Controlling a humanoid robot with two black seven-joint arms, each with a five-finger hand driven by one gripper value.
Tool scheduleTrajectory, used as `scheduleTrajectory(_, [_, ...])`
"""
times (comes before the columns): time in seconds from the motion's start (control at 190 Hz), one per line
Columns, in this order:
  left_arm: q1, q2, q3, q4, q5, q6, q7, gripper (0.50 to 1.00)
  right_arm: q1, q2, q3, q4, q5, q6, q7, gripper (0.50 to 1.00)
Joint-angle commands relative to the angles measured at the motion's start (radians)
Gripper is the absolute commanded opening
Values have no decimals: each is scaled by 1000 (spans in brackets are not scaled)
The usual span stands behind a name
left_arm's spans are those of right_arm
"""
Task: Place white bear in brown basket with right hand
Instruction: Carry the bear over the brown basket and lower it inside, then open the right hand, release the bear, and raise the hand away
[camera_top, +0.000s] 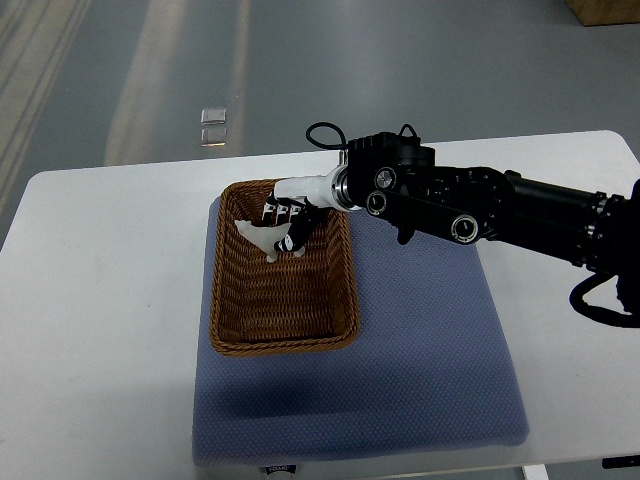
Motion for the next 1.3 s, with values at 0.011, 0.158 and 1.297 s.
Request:
scheduleTrajectory(0.011, [0, 0, 0, -1, 0, 1, 0, 1000, -24, 1, 1, -9, -10, -12, 2, 500])
scheduleTrajectory(0.158, [0, 0, 0, 2, 0, 0, 0, 1000, -47, 1, 3, -14, -18, -14, 6, 519])
scheduleTrajectory(1.297, [0, 0, -3, -1, 0, 1, 1, 1000, -418, -82, 989, -25, 88, -302, 341, 926])
